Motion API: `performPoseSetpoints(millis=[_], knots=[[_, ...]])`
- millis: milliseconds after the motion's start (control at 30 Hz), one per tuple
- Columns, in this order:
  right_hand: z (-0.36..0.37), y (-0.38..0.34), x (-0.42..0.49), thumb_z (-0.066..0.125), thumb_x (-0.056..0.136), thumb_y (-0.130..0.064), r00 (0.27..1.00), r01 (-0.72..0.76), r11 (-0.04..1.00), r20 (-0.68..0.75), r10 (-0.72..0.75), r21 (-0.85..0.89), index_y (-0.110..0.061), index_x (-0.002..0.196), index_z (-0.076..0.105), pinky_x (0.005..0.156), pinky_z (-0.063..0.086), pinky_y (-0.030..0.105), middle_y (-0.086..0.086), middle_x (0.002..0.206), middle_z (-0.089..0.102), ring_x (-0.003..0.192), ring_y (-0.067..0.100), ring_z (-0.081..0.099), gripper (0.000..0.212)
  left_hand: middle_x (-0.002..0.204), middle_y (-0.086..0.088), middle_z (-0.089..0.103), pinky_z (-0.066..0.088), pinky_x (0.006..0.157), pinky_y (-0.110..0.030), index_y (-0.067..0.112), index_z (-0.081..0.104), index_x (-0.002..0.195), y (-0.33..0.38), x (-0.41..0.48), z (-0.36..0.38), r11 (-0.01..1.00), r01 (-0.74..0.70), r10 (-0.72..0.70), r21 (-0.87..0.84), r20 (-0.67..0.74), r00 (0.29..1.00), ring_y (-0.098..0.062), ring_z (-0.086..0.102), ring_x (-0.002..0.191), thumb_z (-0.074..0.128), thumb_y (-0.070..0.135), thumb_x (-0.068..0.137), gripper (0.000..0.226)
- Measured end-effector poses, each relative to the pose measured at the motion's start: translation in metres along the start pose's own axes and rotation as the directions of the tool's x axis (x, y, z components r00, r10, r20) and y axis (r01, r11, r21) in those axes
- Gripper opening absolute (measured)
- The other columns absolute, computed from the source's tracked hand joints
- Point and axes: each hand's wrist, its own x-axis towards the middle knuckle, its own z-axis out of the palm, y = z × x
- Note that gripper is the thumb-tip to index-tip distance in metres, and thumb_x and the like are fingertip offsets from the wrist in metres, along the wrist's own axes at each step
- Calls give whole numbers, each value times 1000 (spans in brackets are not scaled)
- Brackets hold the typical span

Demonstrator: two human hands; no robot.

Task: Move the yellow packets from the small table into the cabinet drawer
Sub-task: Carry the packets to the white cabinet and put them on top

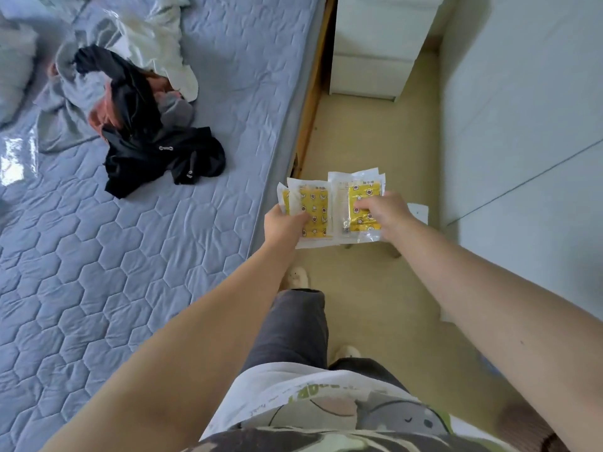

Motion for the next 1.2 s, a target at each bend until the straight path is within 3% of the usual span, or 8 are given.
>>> performPoseSetpoints(millis=[133,300,400,533,700,867,1000,1200], knots=[[14,-68,71,69,81,-9,1000,-19,999,8,19,41,-2,129,48,80,39,38,10,109,54,106,27,52,53,91,2,67,53,64,-24,18,60,98,57,84,23,1000,-6,5,14,15,1000,-12,66,77,68,5,84,21],[31,-163,155,69,79,-7,997,-23,994,-75,31,108,-3,109,58,82,43,37,3,90,53,97,24,54,33,82,5,65,51,61,-23,19,59,92,149,189,39,996,-9,2,87,74,997,-11,64,72,67,4,84,19],[35,-215,192,69,79,-6,996,-22,993,-87,32,119,-4,105,58,81,37,31,7,105,57,95,21,51,28,88,1,67,54,69,-27,17,60,97,203,243,48,993,-23,12,113,96,995,-14,65,78,67,3,83,21],[25,-272,243,69,80,-7,991,-28,991,-123,44,131,2,112,59,85,41,31,15,121,60,113,28,57,35,86,3,66,50,61,-22,17,61,96,259,298,78,988,-52,34,148,121,992,-10,64,75,68,2,83,21],[-4,-336,319,71,81,-10,991,-30,984,-126,52,178,-1,121,53,83,38,31,8,110,57,98,20,51,45,88,3,66,52,65,-25,19,60,95,319,360,139,979,-71,37,193,176,984,-12,65,77,69,4,83,21],[-51,-407,421,72,80,-10,988,-24,984,-149,51,175,-1,115,59,86,44,33,13,123,60,110,25,58,38,90,3,66,51,58,-19,17,59,103,394,435,232,970,-102,58,223,196,979,-11,64,77,71,8,83,25],[-92,-467,493,70,81,-7,986,10,990,-167,14,141,1,113,62,79,47,31,12,112,65,102,23,61,34,81,4,65,57,74,-33,20,59,86,449,489,304,967,-94,47,239,195,980,-18,67,81,73,6,78,22],[-150,-539,601,66,75,-5,972,113,992,-199,-124,-64,0,87,68,54,40,21,6,76,62,69,18,58,13,93,-9,69,56,76,-36,9,64,100,515,569,400,957,-55,9,283,163,987,-22,63,76,73,9,78,24]])
